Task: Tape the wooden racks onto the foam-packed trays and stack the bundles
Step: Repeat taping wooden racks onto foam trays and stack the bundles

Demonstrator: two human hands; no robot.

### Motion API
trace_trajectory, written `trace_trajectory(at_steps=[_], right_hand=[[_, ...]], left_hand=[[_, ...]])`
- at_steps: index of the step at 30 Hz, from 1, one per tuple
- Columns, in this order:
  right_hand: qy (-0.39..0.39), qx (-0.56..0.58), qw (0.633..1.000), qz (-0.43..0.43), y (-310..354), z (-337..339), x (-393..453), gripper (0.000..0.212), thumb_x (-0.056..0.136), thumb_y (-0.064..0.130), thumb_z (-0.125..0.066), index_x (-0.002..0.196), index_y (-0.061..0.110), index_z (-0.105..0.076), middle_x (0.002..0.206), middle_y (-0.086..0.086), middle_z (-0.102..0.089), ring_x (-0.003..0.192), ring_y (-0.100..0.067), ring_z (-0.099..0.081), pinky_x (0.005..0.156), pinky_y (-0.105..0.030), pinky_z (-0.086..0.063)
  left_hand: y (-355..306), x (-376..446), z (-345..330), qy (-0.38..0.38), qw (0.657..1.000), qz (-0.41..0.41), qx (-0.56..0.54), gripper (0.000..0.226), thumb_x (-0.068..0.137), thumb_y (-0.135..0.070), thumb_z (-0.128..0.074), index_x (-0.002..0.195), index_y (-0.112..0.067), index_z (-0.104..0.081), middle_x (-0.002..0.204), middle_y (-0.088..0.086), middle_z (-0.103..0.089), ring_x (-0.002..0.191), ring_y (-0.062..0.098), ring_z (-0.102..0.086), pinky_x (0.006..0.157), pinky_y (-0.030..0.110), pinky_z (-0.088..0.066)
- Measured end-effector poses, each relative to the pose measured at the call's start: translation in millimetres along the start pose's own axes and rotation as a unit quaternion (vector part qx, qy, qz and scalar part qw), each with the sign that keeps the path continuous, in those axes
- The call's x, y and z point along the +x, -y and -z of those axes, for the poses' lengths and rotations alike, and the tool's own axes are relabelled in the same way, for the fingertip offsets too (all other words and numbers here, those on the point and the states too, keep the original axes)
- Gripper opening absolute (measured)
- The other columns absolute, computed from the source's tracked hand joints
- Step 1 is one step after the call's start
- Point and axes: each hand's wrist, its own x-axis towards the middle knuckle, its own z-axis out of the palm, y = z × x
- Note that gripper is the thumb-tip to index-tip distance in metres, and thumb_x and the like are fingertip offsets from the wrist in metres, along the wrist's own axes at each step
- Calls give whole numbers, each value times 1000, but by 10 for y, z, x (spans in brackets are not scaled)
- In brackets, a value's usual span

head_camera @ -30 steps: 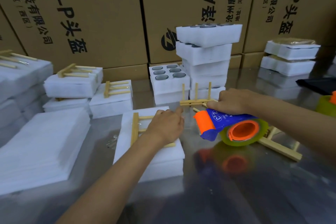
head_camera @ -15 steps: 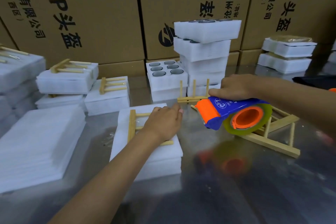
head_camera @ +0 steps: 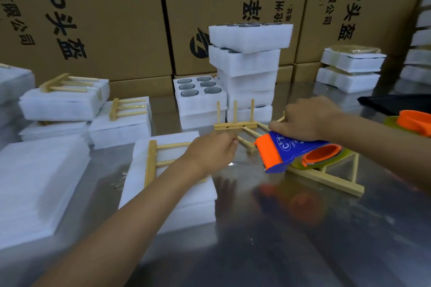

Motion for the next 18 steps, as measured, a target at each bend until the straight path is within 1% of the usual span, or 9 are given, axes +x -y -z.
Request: trace_trajectory(at_steps=[2,3,4,6,7,10,13,16,18], right_hand=[[-13,-9,1000,1,44,-36,-13,63,86,77,-20,69,25,-51,64,4,-53,58,-12,-49,50,-28,-26],[-24,-11,1000,-1,70,-52,-16,64,86,77,-21,68,24,-52,63,4,-53,57,-12,-49,49,-27,-26],[-36,-14,999,-3,93,-61,-20,65,86,77,-22,68,24,-52,61,4,-53,56,-12,-48,49,-27,-26],[-53,-18,998,-8,131,-67,-34,65,86,77,-23,66,23,-53,60,4,-52,54,-12,-47,48,-27,-25],[-59,-18,998,-13,158,-65,-43,65,86,77,-24,65,22,-52,59,4,-51,53,-11,-46,48,-27,-24],[-58,-27,998,-28,285,-41,-56,62,88,74,-28,62,21,-50,58,3,-49,52,-12,-44,47,-26,-24],[-45,-49,997,-35,448,-26,-33,57,91,69,-29,63,22,-47,62,1,-50,54,-14,-44,49,-27,-26],[-37,-57,996,-62,608,-39,-14,51,93,62,-31,66,21,-43,65,0,-48,58,-16,-44,56,-29,-29],[-34,-61,994,-87,679,-76,-14,47,95,56,-33,68,20,-45,67,-1,-47,65,-19,-48,59,-30,-31]], left_hand=[[-25,54,-37,88,992,33,-82,27,101,-38,-40,99,-21,-61,90,-3,-73,92,23,-65,82,37,-51],[-19,64,-53,110,990,38,-79,29,100,-40,-41,95,-22,-63,83,-6,-73,86,17,-65,81,35,-51],[-13,62,-62,116,991,38,-63,31,99,-43,-43,90,-23,-64,77,-8,-73,81,13,-65,75,31,-50],[-4,39,-67,92,994,31,-51,29,95,-46,-50,85,-23,-64,73,-8,-69,76,11,-62,63,28,-42],[-2,24,-69,76,995,25,-63,23,93,-45,-54,84,-25,-62,77,-9,-66,78,12,-60,61,28,-39],[-15,-23,-33,41,994,-1,-102,10,92,-36,-59,83,-32,-58,88,-10,-63,85,14,-57,65,29,-42],[-26,-50,-28,34,996,-22,-81,7,93,-32,-59,89,-26,-62,93,-6,-66,87,16,-58,75,34,-49],[-35,-66,-20,35,996,-37,-75,6,92,-29,-60,92,-24,-64,94,-5,-67,88,19,-58,75,34,-48],[-26,-84,8,23,987,-42,-153,4,92,-25,-60,88,-23,-62,89,-6,-65,86,19,-59,76,36,-48]])
